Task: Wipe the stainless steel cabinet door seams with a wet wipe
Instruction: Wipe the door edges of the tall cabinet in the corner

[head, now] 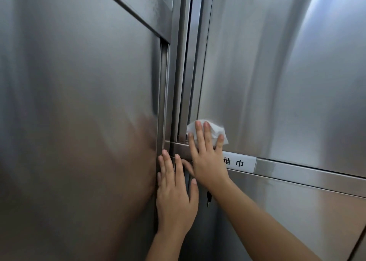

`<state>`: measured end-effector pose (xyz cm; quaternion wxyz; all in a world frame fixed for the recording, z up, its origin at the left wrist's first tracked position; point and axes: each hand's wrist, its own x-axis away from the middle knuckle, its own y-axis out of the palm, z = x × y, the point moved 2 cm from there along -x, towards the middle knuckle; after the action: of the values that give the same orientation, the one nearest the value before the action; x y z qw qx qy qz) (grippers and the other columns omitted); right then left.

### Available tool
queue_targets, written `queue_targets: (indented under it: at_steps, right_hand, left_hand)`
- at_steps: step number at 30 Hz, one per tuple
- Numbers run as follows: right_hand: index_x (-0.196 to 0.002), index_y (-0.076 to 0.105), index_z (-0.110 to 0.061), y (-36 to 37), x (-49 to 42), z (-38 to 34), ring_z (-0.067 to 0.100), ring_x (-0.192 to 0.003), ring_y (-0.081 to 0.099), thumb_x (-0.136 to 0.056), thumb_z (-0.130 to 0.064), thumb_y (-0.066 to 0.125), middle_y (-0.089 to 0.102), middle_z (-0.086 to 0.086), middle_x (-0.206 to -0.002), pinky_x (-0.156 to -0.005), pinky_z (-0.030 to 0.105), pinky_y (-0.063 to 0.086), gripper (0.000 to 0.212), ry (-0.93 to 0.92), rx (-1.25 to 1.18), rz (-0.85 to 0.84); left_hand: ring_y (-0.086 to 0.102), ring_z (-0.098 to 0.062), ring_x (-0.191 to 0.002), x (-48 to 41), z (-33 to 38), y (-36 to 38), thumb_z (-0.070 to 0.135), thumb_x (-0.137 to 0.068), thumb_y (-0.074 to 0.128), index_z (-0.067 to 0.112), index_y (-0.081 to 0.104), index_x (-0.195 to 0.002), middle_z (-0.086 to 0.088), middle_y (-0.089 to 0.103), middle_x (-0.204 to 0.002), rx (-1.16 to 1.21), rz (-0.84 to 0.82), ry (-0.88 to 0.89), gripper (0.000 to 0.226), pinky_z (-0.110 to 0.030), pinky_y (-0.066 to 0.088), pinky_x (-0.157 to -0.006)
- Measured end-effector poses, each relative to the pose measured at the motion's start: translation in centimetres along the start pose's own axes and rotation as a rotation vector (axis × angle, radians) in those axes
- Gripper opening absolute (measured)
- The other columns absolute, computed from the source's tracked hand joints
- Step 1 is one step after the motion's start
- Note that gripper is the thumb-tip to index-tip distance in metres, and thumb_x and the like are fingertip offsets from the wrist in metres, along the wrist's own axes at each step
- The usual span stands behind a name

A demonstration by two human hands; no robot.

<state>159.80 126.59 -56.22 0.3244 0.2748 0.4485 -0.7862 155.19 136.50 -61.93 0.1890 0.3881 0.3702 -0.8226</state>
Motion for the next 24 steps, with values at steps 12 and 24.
queue_targets:
  at_steps: [12,24]
  right_hand:
    - [-0.149,-0.006,-0.009,-4.7,-8.4,4.4,0.040,-0.133,-0.031,-0.092,-0.062,0.020,-0.029,0.022,-0.148,-0.105,0.062,-0.010,0.082,0.065,-0.070,0.032]
    - [-0.148,-0.004,-0.009,-8.7,-14.9,8.5,0.045,-0.134,-0.027,-0.093,-0.061,0.019,-0.032,0.027,-0.143,-0.108,0.061,-0.002,0.080,0.038,-0.004,0.125]
  left_hand:
    - [0.012,-0.032,-0.139,-5.2,2.8,-2.4,0.033,-0.085,0.034,0.001,0.035,-0.140,-0.019,0.016,-0.151,-0.065,0.151,0.052,0.064,-0.053,0.011,-0.102]
    - [0.011,-0.034,-0.139,-15.2,4.9,-5.1,0.033,-0.084,0.033,0.001,0.032,-0.141,-0.018,0.013,-0.151,-0.107,0.327,0.195,0.066,-0.050,0.008,-0.106]
